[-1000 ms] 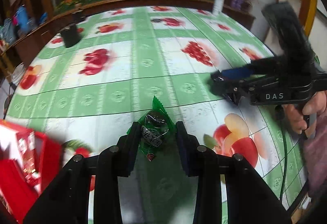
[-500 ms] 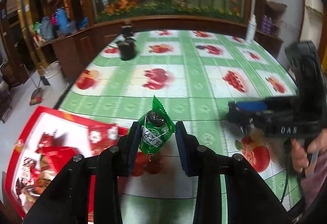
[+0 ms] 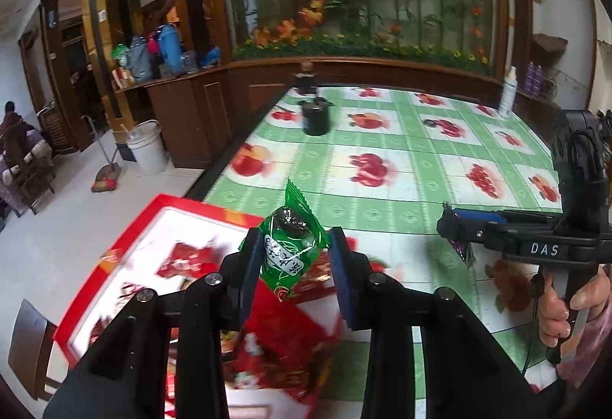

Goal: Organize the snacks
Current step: 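Carry green candy and purple bag over the white tray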

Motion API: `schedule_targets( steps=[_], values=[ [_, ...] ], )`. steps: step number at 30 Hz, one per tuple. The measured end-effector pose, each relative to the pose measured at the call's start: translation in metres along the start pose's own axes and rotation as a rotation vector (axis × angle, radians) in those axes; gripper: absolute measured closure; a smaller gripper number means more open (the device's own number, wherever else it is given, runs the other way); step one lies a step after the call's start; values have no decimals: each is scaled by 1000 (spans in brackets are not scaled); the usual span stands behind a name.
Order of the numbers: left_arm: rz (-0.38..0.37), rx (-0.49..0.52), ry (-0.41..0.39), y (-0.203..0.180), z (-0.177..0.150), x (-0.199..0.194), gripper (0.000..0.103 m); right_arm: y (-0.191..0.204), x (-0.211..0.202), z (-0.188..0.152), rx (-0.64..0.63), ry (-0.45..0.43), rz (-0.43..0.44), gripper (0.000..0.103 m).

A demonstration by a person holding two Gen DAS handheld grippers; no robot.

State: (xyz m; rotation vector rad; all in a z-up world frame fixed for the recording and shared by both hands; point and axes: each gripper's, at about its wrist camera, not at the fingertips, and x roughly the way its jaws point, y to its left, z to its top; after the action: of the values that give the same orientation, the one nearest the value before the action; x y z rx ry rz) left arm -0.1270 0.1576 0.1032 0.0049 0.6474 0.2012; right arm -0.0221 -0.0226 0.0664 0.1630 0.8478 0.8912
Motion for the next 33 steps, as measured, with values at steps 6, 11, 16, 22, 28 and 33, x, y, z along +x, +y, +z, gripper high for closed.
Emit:
schedule_targets(
  steps=[6, 11, 16, 22, 28, 33],
  values=[
    [45, -42, -9, 31, -9, -7, 70, 25, 23, 3, 8, -17, 50, 62],
    [72, -66, -1, 50, -18, -6, 70, 53, 44, 6, -10, -19, 101, 62],
    [99, -96, 3, 68, -25, -6, 70, 73, 64, 7, -8, -8, 136, 62],
    [127, -120, 5, 85, -33, -9, 70, 87, 88, 13, 4, 1, 168, 62],
    [166, -134, 10, 93, -37, -7, 70, 102, 100, 12, -21, 9, 196, 62],
    [207, -146, 27, 95, -40, 0, 70, 112, 101, 2, -96, 29, 188, 62]
  ],
)
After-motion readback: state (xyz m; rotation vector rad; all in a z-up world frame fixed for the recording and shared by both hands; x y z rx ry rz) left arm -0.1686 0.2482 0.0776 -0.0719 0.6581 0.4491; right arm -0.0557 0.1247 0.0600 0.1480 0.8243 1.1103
